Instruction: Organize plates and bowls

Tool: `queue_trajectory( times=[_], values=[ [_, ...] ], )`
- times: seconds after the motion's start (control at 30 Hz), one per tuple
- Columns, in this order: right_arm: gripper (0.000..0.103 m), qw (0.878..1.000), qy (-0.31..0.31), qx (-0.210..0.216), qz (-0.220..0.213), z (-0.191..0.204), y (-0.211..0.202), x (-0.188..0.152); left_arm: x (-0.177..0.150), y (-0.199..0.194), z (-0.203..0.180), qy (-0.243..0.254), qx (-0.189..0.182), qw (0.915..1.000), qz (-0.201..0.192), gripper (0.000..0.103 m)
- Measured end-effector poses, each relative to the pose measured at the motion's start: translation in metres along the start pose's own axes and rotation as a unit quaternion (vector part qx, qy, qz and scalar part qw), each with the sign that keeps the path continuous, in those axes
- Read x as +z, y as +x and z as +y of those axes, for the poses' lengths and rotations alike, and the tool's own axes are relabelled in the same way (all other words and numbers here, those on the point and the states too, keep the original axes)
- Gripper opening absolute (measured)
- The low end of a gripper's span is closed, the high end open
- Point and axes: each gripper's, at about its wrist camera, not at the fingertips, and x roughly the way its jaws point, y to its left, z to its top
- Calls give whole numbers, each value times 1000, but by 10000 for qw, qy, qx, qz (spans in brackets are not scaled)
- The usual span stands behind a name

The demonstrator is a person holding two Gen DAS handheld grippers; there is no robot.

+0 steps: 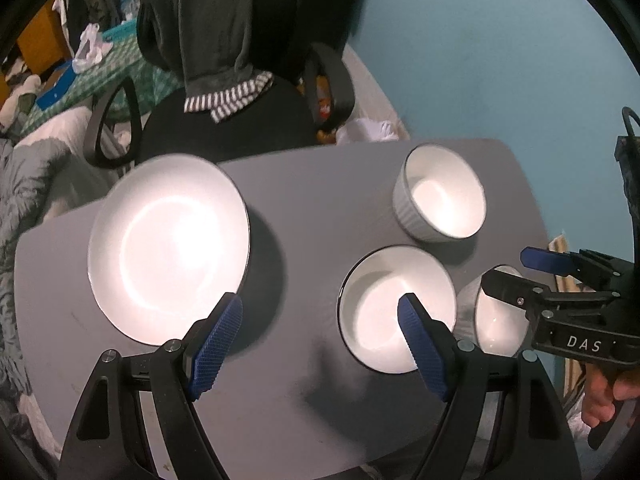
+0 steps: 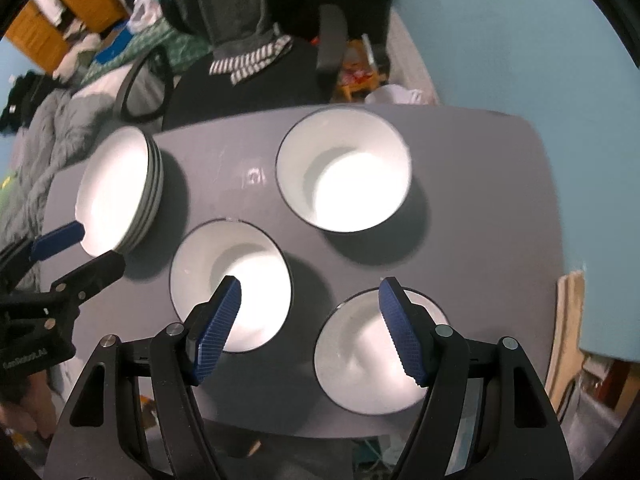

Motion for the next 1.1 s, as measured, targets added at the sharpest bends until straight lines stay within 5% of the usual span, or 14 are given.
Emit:
queue_trajectory(
  times=[0.57, 1.1],
  values=[
    [71, 9958, -539, 412, 607, 3, 66, 11, -11, 67, -6, -5, 254, 9978, 606, 81],
    [35, 9872, -1077, 499, 1064, 11, 96, 12, -17, 90, -6, -221, 153, 9966, 779, 77]
  ],
)
